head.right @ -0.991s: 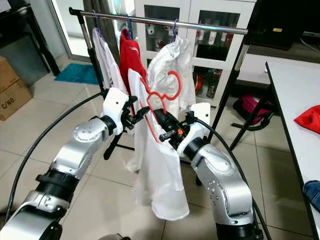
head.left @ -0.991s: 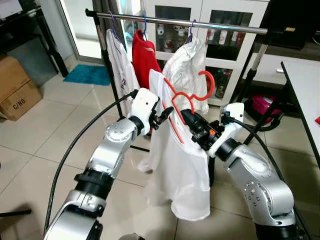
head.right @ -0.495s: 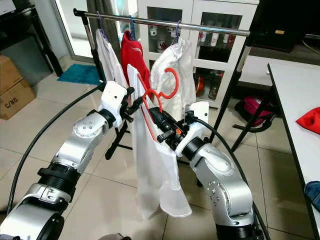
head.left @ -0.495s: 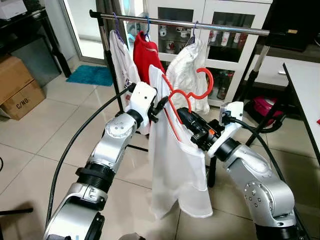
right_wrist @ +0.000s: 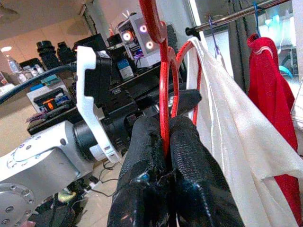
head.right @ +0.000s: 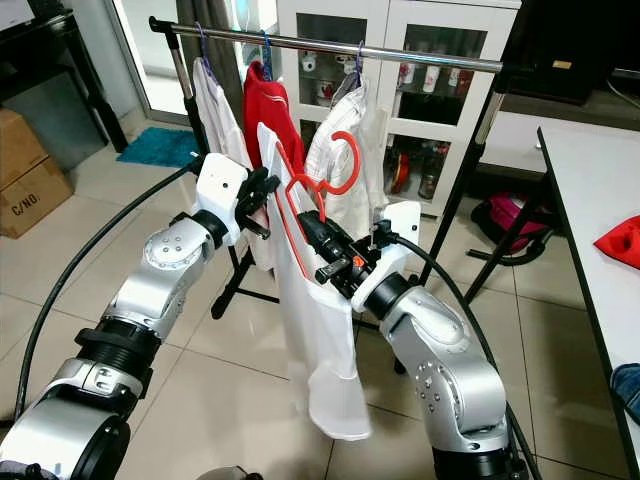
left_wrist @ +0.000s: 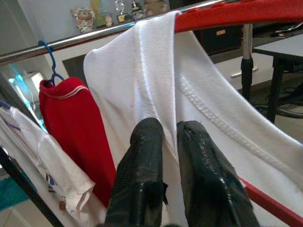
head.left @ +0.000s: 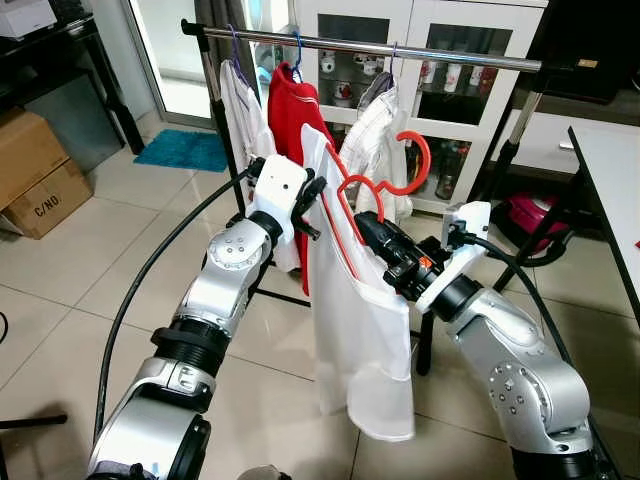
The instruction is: Hang hanger
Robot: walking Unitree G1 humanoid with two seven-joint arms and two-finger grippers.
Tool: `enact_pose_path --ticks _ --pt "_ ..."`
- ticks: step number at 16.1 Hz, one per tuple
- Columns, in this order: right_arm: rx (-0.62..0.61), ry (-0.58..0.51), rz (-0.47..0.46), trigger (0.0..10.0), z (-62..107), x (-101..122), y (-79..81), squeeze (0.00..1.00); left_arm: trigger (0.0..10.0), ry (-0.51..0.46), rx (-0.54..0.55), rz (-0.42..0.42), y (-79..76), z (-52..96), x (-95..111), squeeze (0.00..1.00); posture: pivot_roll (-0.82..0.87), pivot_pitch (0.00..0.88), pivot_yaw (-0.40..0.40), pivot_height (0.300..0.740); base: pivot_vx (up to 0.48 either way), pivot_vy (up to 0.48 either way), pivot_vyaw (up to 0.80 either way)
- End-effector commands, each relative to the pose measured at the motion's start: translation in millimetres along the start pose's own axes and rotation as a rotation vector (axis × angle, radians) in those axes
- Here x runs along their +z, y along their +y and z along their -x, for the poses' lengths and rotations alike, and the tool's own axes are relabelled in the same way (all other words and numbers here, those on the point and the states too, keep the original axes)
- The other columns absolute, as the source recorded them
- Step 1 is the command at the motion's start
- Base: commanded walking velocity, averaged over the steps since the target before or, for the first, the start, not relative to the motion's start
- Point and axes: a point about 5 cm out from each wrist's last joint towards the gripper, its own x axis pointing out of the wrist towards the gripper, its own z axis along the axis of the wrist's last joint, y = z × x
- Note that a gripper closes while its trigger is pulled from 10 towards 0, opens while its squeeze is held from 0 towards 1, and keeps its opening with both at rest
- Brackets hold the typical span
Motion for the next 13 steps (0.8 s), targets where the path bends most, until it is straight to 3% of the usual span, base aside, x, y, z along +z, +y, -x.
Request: enact_pose_path --ticks 1,6,8,10,13 --pt "0.040 -0.074 0.019 10.0 -0.2 12 4.4 0.00 0.0 0.010 0.025 0.002 3.8 -0.1 -2 0.00 0.01 0.000 0.058 0.740 0.000 0.000 0.00" --pt "0.029 -0.068 0.019 10.0 -0.3 11 1.9 0.00 0.0 -0.014 0.061 0.015 10.9 1.1 1 0.00 0.01 0.000 0.058 0.740 0.000 0.000 0.00" --pt "-0.083 0.056 0.081 10.0 1.4 -3 -13.3 0.00 0.0 -0.062 0.022 0.017 9.8 3.7 9 0.00 0.01 0.000 0.064 0.740 0.000 0.000 0.00" --pt "-0.143 0.246 0.193 10.0 12.0 -23 -28.7 0.00 0.0 -0.121 0.024 0.037 14.4 11.8 18 0.00 0.01 0.000 0.069 0.740 0.000 0.000 0.00" --pt "-0.075 0.341 0.252 10.0 24.2 -30 -31.1 0.00 0.0 -0.152 0.058 0.039 26.3 15.5 28 0.00 0.01 0.000 0.067 0.740 0.000 0.000 0.00"
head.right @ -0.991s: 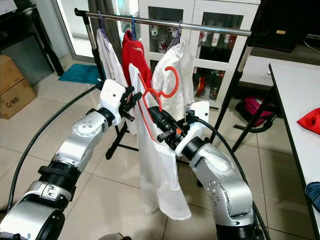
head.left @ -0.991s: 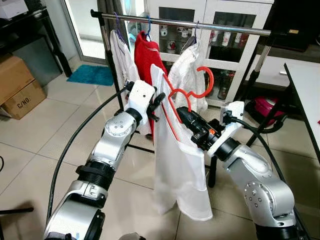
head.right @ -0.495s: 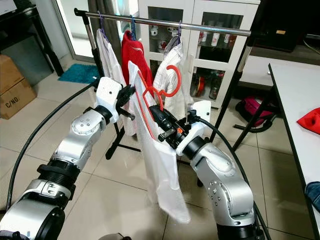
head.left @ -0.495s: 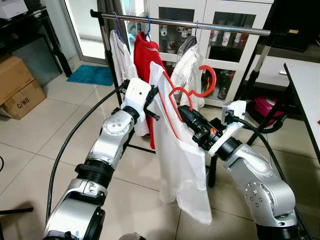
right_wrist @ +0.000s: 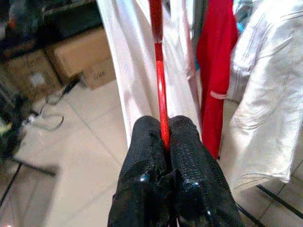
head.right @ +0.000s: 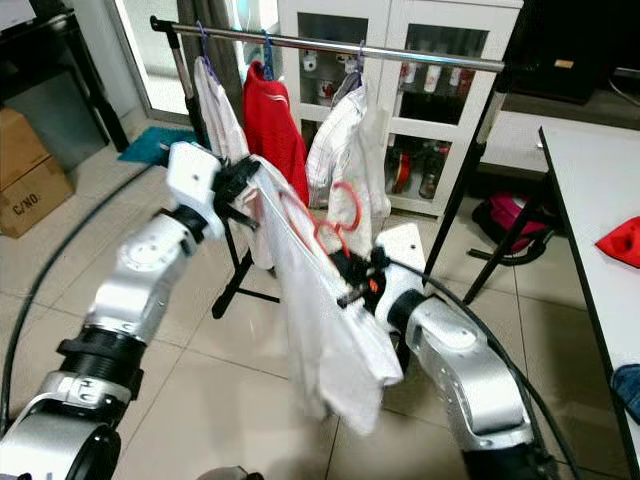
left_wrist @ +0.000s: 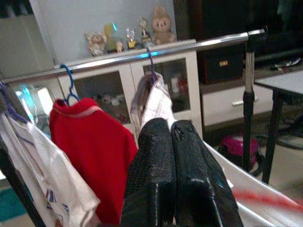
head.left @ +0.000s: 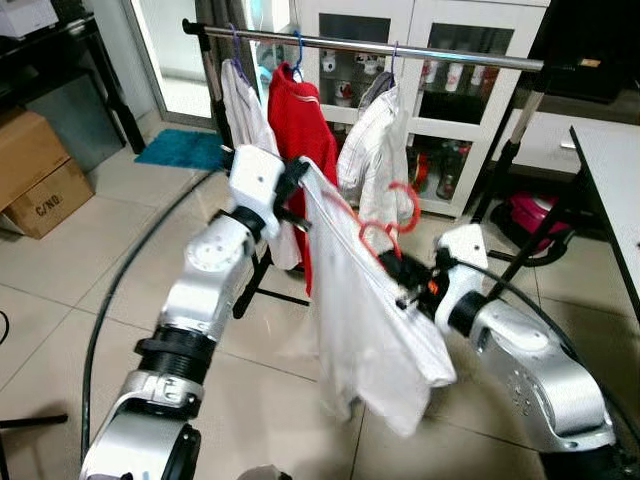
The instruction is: Hang hanger
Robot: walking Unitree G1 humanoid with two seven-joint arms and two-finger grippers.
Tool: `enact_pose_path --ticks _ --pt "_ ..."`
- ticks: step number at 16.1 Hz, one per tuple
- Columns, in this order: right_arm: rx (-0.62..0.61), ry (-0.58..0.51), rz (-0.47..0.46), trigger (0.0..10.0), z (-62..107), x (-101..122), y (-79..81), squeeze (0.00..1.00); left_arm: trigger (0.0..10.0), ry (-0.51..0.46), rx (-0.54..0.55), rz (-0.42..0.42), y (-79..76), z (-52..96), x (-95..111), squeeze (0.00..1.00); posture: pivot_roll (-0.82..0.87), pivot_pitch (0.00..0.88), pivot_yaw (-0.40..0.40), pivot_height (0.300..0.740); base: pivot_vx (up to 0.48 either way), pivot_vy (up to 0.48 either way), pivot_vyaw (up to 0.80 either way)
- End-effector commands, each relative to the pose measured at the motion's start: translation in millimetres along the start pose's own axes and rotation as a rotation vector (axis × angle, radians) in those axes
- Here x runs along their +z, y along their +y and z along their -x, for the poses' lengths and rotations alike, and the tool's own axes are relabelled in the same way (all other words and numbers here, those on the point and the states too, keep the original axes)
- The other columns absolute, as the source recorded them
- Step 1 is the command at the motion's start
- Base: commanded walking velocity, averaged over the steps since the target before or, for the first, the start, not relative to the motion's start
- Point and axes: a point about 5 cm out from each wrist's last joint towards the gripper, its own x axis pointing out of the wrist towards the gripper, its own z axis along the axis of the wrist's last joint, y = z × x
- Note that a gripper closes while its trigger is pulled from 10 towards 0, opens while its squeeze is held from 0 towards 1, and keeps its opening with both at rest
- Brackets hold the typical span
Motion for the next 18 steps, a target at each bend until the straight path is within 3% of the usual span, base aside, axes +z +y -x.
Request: enact_pose_path --ticks 1,3,5,8,10,12,15,17,18 --pt "0.081 -0.021 0.026 10.0 4.7 4 6.4 0.00 0.0 -0.010 0.056 -0.037 18.4 -0.1 11 0.00 0.01 0.000 0.062 0.740 0.000 0.000 0.00" --pt "0.190 -0.054 0.041 10.0 16.8 9 11.0 0.00 0.0 0.078 0.192 -0.076 51.8 4.4 6 0.00 0.01 0.000 0.057 0.740 0.000 0.000 0.00" --pt "0.199 -0.104 0.009 10.0 24.0 16 6.0 0.00 0.0 0.197 0.251 -0.146 77.0 15.2 -6 0.00 0.01 0.000 0.056 0.740 0.000 0.000 0.00" --pt "0.177 -0.172 -0.044 10.0 28.1 25 -1.5 0.00 0.0 0.293 0.241 -0.177 86.1 26.6 -22 0.00 0.01 0.000 0.061 0.740 0.000 0.000 0.00" --pt "0.107 -0.250 -0.120 10.0 21.8 34 -5.8 0.00 0.0 0.331 0.145 -0.105 64.8 27.1 -40 0.00 0.01 0.000 0.063 0.740 0.000 0.000 0.00" --pt "-0.068 -0.293 -0.199 10.0 5.3 39 -14.8 0.00 0.0 0.255 -0.112 -0.014 9.9 16.1 -40 0.00 0.01 0.000 0.067 0.740 0.000 0.000 0.00" --pt "-0.291 -0.261 -0.224 10.0 -13.6 34 -25.8 0.00 0.0 0.217 -0.379 0.043 -48.2 18.8 -39 0.00 0.00 0.000 0.073 0.740 0.000 0.000 0.00" --pt "-0.389 -0.209 -0.171 10.0 -17.0 28 -32.6 0.00 0.0 0.228 -0.362 0.060 -50.8 26.8 -42 0.00 0.00 0.000 0.066 0.740 0.000 0.000 0.00" --pt "-0.433 -0.160 -0.140 10.0 -16.6 20 -37.4 0.00 0.0 0.232 -0.296 0.072 -42.7 33.9 -43 0.00 0.00 0.000 0.061 0.740 0.000 0.000 0.00"
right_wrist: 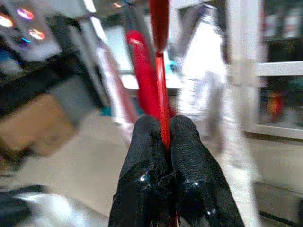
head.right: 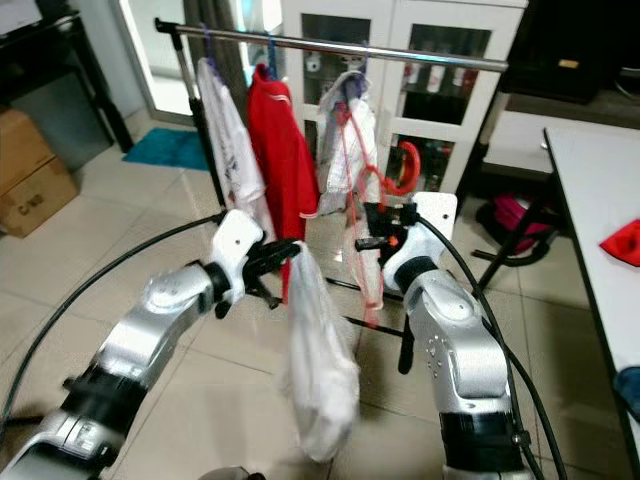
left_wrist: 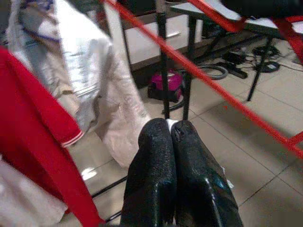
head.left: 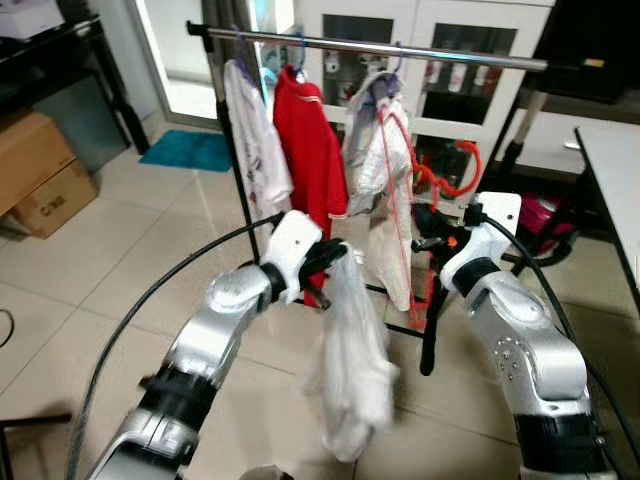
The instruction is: Hang hanger
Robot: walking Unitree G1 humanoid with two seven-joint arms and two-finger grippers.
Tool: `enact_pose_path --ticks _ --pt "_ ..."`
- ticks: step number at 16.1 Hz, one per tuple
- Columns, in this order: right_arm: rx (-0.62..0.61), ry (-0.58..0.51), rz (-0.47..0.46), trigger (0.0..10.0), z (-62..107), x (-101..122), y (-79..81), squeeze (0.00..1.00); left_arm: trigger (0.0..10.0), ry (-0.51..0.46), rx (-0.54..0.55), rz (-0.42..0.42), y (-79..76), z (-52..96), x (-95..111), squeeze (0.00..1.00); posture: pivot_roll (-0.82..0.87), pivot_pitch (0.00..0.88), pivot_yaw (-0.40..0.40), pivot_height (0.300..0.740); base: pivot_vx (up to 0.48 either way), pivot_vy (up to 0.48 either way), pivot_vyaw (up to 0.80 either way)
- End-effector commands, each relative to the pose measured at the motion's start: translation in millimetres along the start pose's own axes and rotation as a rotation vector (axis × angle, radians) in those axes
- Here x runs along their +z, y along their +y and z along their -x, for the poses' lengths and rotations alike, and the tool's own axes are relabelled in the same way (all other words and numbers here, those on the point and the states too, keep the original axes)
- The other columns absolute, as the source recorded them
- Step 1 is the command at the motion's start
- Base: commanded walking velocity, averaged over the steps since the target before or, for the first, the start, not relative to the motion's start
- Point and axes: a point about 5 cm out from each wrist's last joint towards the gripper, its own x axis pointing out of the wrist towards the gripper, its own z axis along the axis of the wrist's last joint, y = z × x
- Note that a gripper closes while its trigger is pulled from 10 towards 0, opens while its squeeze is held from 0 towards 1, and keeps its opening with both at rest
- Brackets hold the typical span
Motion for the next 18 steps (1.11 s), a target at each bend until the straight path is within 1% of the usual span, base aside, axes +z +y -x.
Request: enact_pose_path --ticks 1,2,3,4,5,6,7,8,9,10,11,12,13,14,16,18 --pt "-0.031 0.074 0.085 10.0 1.7 -14 -6.1 0.00 0.0 -0.029 0.131 0.022 17.3 14.5 5 0.00 0.00 0.000 0.054 0.740 0.000 0.000 -0.63" --pt "-0.036 0.099 0.092 10.0 3.6 -20 -7.8 0.00 0.0 -0.031 0.184 0.040 22.3 20.4 3 0.00 0.01 0.000 0.049 0.740 0.000 0.000 -0.63" --pt "-0.046 0.129 0.086 10.0 9.1 -31 -10.8 0.00 0.0 -0.033 0.309 0.082 33.0 35.5 -4 0.00 0.01 0.000 0.046 0.740 0.000 0.000 -0.80" --pt "-0.055 0.146 0.079 10.0 14.8 -37 -12.2 0.00 2.3 -0.013 0.382 0.111 37.8 48.6 -13 0.00 0.01 0.000 0.042 0.740 0.000 0.000 -0.80" --pt "-0.063 0.160 0.078 10.0 20.8 -43 -12.1 0.00 3.3 0.000 0.434 0.130 39.4 59.3 -20 0.00 0.01 0.000 0.032 0.740 0.000 0.000 -0.80" --pt "-0.069 0.176 0.103 10.0 25.9 -50 -10.8 0.00 3.8 0.016 0.455 0.152 38.2 64.1 -25 0.00 0.01 0.000 0.029 0.740 0.000 0.000 -0.80" --pt "-0.077 0.185 0.120 10.0 28.8 -54 -8.7 0.00 4.0 0.023 0.464 0.155 36.7 64.6 -27 0.00 0.01 0.000 0.022 0.740 0.000 0.000 -0.80" --pt "-0.099 0.179 0.133 10.0 31.4 -57 -5.9 0.00 5.1 0.019 0.466 0.161 33.2 62.9 -27 0.00 0.01 0.000 0.024 0.740 0.000 0.000 -0.80" --pt "-0.143 0.150 0.137 10.0 33.5 -57 -4.4 0.00 10.0 0.004 0.444 0.158 27.0 60.8 -24 0.00 0.01 0.000 0.026 0.740 0.000 0.000 -0.80" --pt "-0.155 0.123 0.088 10.0 34.9 -57 -0.8 0.00 10.0 -0.011 0.433 0.145 22.0 60.0 -22 0.00 0.01 0.000 0.028 0.740 0.000 0.000 -0.80" --pt "-0.143 0.096 0.056 10.0 36.0 -55 2.4 0.00 10.0 0.002 0.422 0.165 18.8 60.1 -22 0.00 0.01 0.000 0.028 0.740 0.000 0.000 -0.80" --pt "-0.119 0.081 0.053 10.0 36.5 -53 3.9 0.00 10.0 -0.005 0.423 0.170 18.2 60.5 -20 0.00 0.00 0.000 0.033 0.740 0.000 0.000 -0.80" --pt "-0.103 0.068 0.056 10.0 36.8 -51 4.2 0.00 10.0 -0.027 0.432 0.160 18.4 60.9 -17 0.00 0.00 0.000 0.033 0.740 0.000 0.000 -0.80" --pt "-0.093 0.052 0.056 10.0 36.7 -48 3.9 0.00 10.0 -0.029 0.446 0.139 19.3 61.3 -16 0.00 0.00 0.002 0.032 0.740 0.000 0.000 -0.80" --pt "-0.068 0.006 0.009 10.0 34.7 -39 6.8 0.00 10.0 -0.002 0.437 0.110 18.4 61.3 -17 0.00 0.01 0.007 0.028 0.740 0.000 0.000 -0.80" --pt "-0.051 -0.033 -0.037 10.0 33.1 -31 11.3 0.00 10.0 -0.014 0.441 0.123 18.0 63.8 -16 0.00 0.01 0.011 0.025 0.740 0.000 0.000 -0.80"
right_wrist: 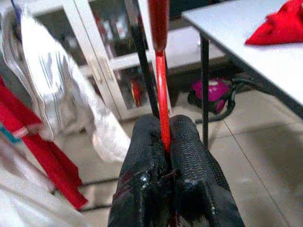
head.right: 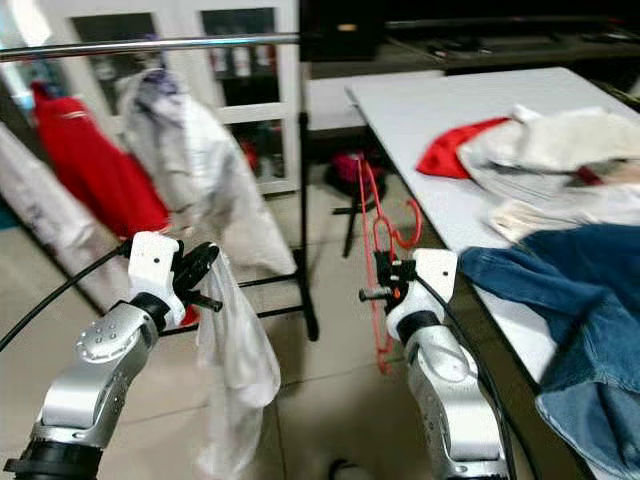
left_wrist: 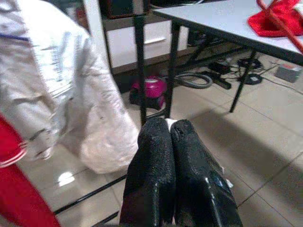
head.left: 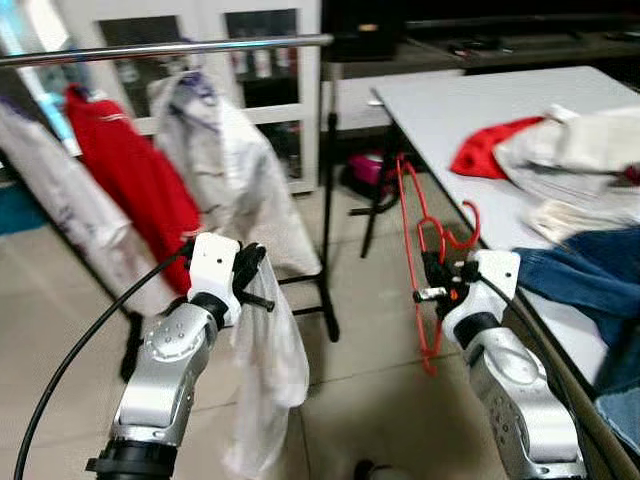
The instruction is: Hang hanger
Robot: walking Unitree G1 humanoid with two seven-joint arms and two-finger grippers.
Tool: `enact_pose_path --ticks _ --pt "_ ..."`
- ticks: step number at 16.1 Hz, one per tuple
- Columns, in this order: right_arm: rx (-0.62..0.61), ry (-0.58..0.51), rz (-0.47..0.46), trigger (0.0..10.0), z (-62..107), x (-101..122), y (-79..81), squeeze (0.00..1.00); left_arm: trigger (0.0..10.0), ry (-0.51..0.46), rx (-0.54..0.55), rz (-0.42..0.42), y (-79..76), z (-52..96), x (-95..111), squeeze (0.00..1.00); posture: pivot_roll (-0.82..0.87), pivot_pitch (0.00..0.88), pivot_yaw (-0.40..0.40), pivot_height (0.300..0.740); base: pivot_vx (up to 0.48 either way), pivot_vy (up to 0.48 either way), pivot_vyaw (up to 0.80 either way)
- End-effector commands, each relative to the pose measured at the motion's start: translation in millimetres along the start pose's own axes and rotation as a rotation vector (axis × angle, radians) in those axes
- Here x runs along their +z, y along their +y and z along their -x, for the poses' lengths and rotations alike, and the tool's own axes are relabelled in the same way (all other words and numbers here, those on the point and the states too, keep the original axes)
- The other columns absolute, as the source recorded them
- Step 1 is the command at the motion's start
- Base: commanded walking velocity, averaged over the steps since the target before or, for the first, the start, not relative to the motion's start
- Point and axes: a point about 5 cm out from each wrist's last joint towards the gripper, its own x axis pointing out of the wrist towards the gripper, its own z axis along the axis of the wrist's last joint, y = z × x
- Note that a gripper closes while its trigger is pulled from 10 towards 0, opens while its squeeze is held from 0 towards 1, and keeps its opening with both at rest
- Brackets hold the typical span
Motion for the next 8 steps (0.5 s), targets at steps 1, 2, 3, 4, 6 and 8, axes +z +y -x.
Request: enact_pose_path --ticks 1,2,3,4,6,8 --pt "0.036 -0.054 -0.014 10.0 -1.8 13 4.9 0.00 10.0 -0.024 0.004 0.015 1.4 2.0 9 0.00 0.01 0.014 0.022 0.740 0.000 0.000 -0.80" --pt "0.048 -0.064 -0.013 10.0 -2.2 15 7.1 0.00 10.0 -0.029 0.003 0.018 1.8 2.0 11 0.00 0.02 0.015 0.021 0.740 0.000 0.000 -0.80" --pt "0.049 -0.065 -0.013 10.0 -2.5 15 7.6 0.00 10.0 -0.036 -0.001 0.005 1.7 1.9 13 0.00 0.02 0.015 0.021 0.740 0.000 0.000 -0.80" --pt "0.055 -0.072 -0.012 10.0 -3.1 18 9.2 0.00 10.0 -0.052 -0.010 -0.033 1.3 1.8 16 0.00 0.02 0.016 0.023 0.740 0.000 0.000 -0.80" --pt "0.056 -0.065 -0.004 10.0 -2.2 18 10.0 0.00 10.0 -0.055 -0.014 -0.021 -0.4 0.9 19 0.00 0.01 0.017 0.030 0.740 0.000 0.000 -0.80" --pt "0.054 -0.057 0.009 10.0 -0.5 17 9.5 0.00 10.0 -0.063 -0.021 -0.029 -2.7 -1.1 20 0.00 0.01 0.016 0.035 0.740 0.000 0.000 -0.80"
